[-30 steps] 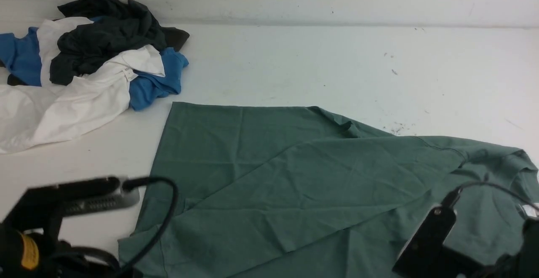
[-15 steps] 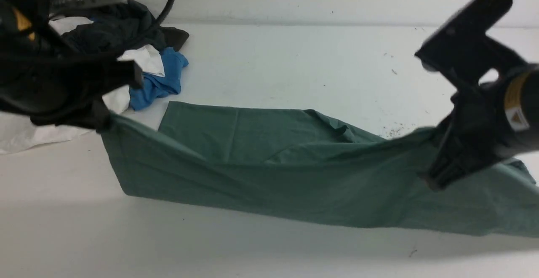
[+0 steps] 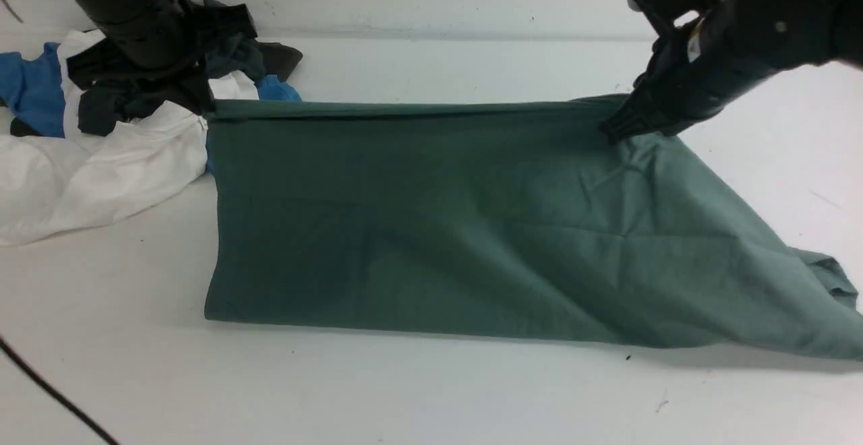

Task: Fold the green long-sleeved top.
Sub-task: Use both arms to drag the lower edge of the fabric forward and fold it over the upper edge

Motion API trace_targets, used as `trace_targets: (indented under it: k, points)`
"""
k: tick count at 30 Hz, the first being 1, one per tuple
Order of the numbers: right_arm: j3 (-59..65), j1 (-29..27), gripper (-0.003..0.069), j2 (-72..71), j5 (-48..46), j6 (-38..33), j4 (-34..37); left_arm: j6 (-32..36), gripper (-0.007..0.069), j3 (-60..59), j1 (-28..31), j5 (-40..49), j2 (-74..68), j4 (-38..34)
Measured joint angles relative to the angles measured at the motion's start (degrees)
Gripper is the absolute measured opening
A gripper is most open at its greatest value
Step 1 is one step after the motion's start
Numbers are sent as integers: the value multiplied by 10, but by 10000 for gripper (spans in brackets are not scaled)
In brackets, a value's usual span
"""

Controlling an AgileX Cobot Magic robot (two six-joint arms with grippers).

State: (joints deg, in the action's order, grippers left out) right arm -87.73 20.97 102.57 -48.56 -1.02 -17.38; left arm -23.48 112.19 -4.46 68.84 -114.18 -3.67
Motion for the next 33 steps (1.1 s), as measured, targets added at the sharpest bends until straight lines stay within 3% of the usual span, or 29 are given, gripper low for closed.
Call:
trace_targets:
  k: [6, 14, 17, 21, 25, 29, 32, 33]
  points:
    - [-57, -15, 32, 123, 61, 5, 0, 3, 16, 172, 9, -9, -164, 0]
    - [-61, -15, 117, 178, 121, 42, -4, 3, 39, 217, 9, -10, -225, 19]
    - [-61, -15, 221, 181, 138, 62, -5, 3, 127, 217, 10, -19, -243, 51]
    - [-62, -15, 306, 181, 134, 79, -7, 3, 237, 217, 12, -42, -244, 61]
    - [-62, -15, 412, 168, 55, 95, -6, 9, 379, 219, 13, -60, -237, 61]
    - [-62, -10, 426, 136, -32, 90, -1, 44, 370, 219, 8, -30, -220, 48]
    - [-62, -7, 378, 101, -109, 74, 6, 103, 242, 220, -5, 12, -201, 24]
    - [-62, -10, 324, 88, -138, 67, 12, 124, 179, 220, -12, 17, -196, 18]
